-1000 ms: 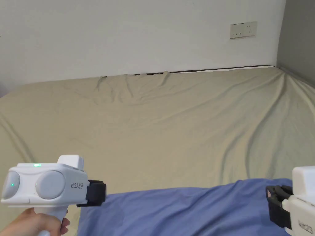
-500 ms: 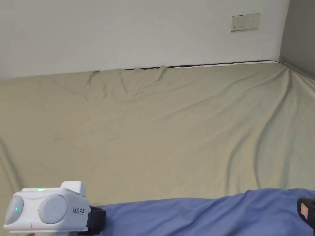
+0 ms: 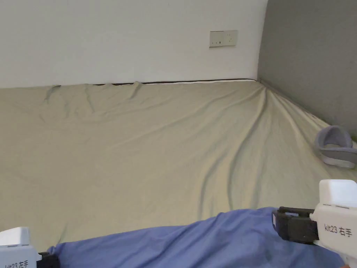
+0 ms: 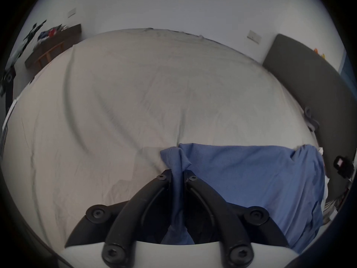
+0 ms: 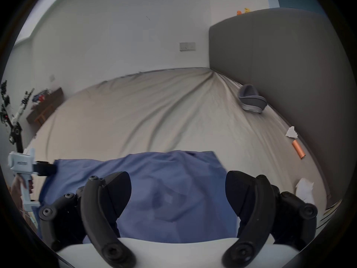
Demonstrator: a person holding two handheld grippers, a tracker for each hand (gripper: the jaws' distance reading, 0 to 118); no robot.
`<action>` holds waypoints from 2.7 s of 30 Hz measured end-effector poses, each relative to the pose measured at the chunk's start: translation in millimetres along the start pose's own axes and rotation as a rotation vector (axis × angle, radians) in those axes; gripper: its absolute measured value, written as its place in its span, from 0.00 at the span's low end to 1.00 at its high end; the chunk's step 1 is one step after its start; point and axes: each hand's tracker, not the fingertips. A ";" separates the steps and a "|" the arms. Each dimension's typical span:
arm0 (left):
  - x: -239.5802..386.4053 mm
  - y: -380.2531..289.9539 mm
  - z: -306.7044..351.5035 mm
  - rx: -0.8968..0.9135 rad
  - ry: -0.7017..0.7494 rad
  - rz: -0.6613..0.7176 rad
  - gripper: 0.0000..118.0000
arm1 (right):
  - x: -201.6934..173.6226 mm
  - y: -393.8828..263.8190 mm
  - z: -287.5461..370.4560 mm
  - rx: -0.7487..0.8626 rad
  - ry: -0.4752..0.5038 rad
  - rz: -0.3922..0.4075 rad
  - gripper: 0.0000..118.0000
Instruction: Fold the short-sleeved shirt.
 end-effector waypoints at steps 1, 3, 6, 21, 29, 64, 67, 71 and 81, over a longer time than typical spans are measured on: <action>3.9 -2.8 0.1 0.015 0.013 -0.016 0.07 | 2.4 4.2 -10.8 -0.027 -0.034 0.014 0.86; 19.4 -8.6 5.0 0.048 0.065 -0.101 0.07 | 5.8 11.2 -30.8 -0.061 -0.073 0.032 0.86; 33.4 -6.4 5.5 0.035 0.112 -0.205 0.07 | 12.4 20.5 -65.4 -0.134 -0.053 0.024 0.86; 16.0 -8.8 9.5 0.090 0.037 -0.215 0.07 | -6.3 6.4 -90.7 -0.103 0.020 0.060 0.06; 24.6 1.8 89.3 0.198 -0.045 -0.175 0.06 | 6.9 9.6 10.6 0.087 0.174 -0.102 0.06; 0.6 -190.0 229.5 0.135 -0.048 0.133 0.99 | 2.8 -154.1 198.9 0.126 -0.097 -0.022 0.85; 0.6 -175.5 232.5 0.140 -0.058 0.158 0.98 | -16.2 -137.0 195.2 0.177 -0.026 -0.001 0.85; -14.1 -166.2 224.9 0.078 -0.068 0.250 0.11 | -37.5 -127.4 177.2 0.154 0.084 0.017 0.01; -38.9 -175.2 185.4 0.004 -0.070 0.323 0.75 | -46.8 -124.0 147.1 0.100 0.298 -0.041 0.00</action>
